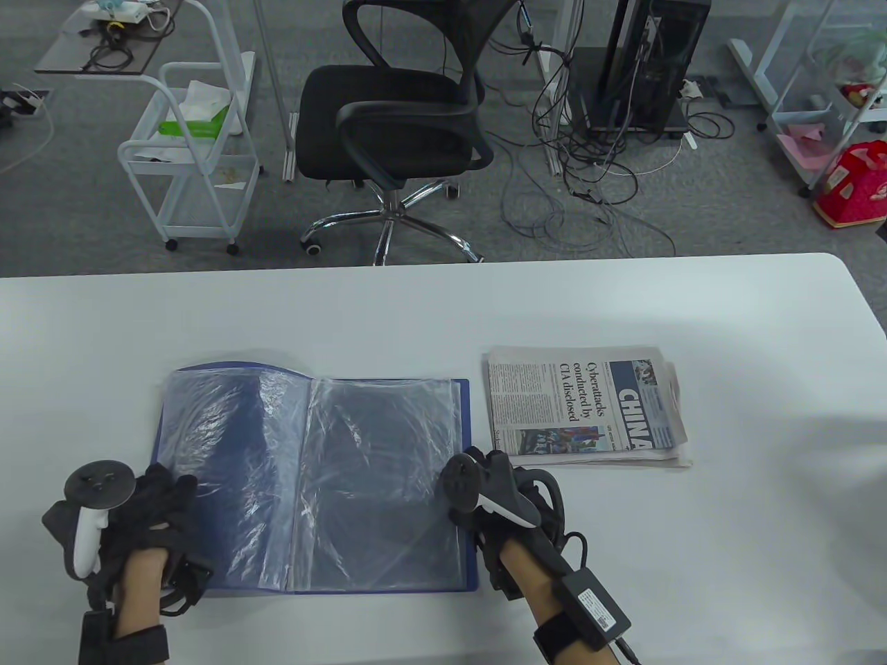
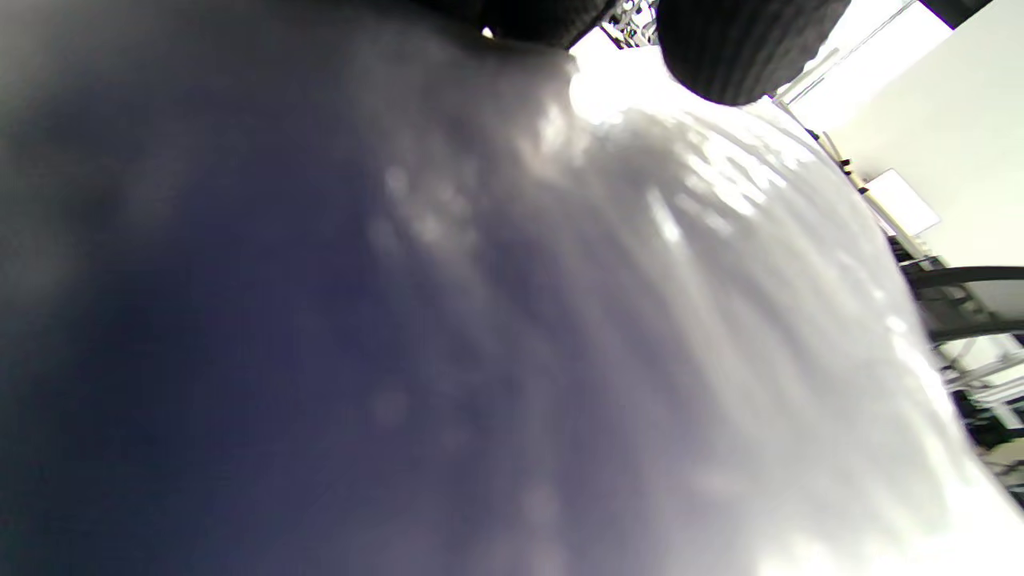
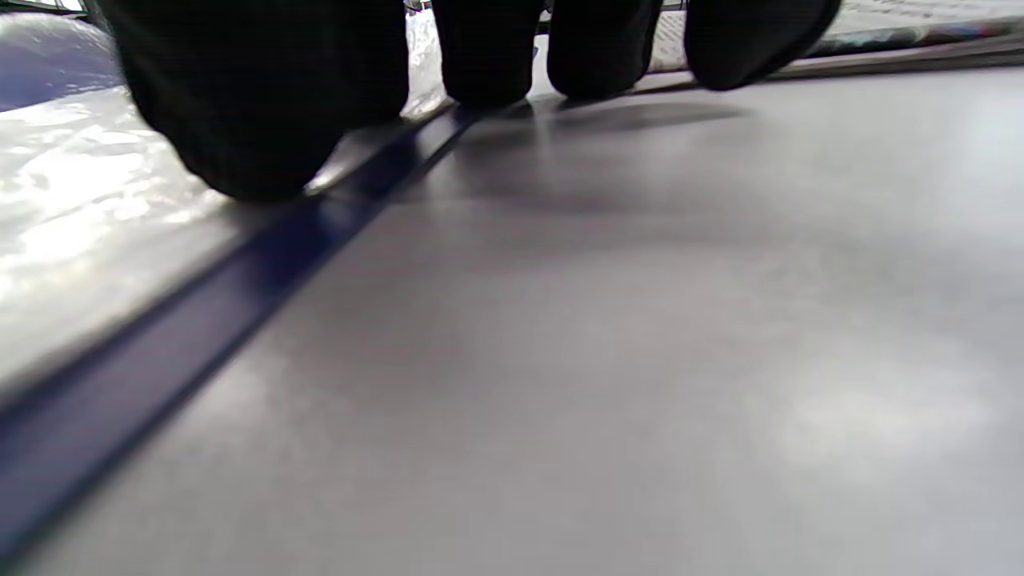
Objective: Pull newspapers from file folder
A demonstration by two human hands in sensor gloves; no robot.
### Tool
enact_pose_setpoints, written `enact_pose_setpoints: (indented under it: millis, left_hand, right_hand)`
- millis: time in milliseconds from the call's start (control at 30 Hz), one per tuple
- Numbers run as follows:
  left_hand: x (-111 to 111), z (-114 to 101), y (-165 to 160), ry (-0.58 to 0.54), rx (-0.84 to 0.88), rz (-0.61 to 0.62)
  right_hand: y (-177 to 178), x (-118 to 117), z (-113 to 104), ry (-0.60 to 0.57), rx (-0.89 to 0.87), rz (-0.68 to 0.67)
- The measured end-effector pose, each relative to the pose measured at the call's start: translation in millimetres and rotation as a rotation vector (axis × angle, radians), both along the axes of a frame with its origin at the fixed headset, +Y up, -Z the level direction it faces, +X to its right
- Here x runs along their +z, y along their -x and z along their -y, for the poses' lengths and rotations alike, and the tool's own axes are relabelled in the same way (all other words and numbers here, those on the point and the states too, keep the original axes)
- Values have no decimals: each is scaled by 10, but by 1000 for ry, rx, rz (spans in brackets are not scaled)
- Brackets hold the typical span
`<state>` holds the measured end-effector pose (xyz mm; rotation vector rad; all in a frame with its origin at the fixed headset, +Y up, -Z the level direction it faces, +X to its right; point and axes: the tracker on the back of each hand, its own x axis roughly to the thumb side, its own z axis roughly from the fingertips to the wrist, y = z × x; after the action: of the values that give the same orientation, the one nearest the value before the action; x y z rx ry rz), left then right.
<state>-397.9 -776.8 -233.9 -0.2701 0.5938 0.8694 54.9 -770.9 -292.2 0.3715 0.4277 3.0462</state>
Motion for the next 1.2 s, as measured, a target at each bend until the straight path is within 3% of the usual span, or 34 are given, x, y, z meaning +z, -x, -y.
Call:
enact_pose_setpoints:
  millis: [167, 433, 567, 667, 967, 1200]
  left_hand:
    - [17, -74, -124, -105, 273, 18]
    - [-19, -370, -406, -250, 138, 101]
    - [-49, -418, -597, -311, 236, 160]
    - [-49, -421, -783, -289, 276, 150]
    - [-117, -306, -1383, -243, 325, 272]
    - [-192, -301, -1781, -215, 321, 329]
  right_hand:
    - [1, -4, -1, 0, 2, -1]
    - [-2, -7, -1, 2, -3, 0]
    - [-9, -9, 2, 0, -9, 0]
    - [-24, -9, 8, 1, -22, 4]
    - [-118, -36, -23, 5, -49, -9]
    - [-332, -89, -294, -72, -238, 70]
